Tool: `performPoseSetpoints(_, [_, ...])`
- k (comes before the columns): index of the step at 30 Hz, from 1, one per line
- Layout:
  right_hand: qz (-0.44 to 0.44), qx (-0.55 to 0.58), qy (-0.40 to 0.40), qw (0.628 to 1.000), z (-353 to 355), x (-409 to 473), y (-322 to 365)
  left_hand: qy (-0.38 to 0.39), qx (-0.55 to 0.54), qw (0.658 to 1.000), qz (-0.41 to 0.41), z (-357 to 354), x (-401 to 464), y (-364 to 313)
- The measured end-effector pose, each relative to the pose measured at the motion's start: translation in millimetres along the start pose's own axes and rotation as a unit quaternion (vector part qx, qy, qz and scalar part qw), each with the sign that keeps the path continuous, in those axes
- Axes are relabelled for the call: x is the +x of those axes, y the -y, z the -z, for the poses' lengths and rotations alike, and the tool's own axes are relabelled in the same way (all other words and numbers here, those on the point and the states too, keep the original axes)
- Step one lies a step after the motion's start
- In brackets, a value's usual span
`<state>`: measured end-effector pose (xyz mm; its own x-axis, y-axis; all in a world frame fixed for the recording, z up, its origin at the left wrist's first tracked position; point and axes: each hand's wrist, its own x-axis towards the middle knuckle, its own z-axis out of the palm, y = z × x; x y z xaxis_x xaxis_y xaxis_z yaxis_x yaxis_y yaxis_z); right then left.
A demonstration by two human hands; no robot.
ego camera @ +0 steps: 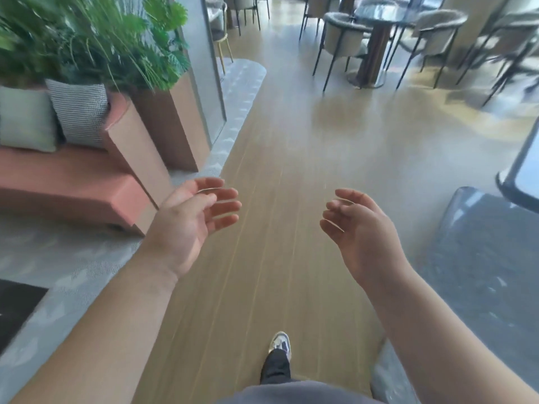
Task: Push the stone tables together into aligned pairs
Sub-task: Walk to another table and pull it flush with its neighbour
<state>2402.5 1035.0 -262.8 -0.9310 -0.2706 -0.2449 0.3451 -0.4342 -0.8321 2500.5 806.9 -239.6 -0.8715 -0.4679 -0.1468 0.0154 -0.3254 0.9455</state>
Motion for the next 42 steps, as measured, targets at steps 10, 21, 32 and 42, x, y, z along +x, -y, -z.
performPoseSetpoints(10, [0.089, -0.046, -0.099, 0.990, 15, 157, 80, 0.103, 0.024, 0.994, 0.042, -107, 198, -4])
performPoseSetpoints(21, [0.148, -0.031, -0.241, 0.959, 40, 275, 117, 0.244, 0.005, 0.964, 0.107, -206, 379, 22])
performPoseSetpoints(32, [0.197, 0.026, -0.406, 0.892, 36, 402, 153, 0.411, 0.049, 0.893, 0.177, -328, 566, 28])
performPoseSetpoints(42, [0.254, 0.116, -0.546, 0.790, 108, 408, 185, 0.565, 0.101, 0.784, 0.237, -487, 578, 86])
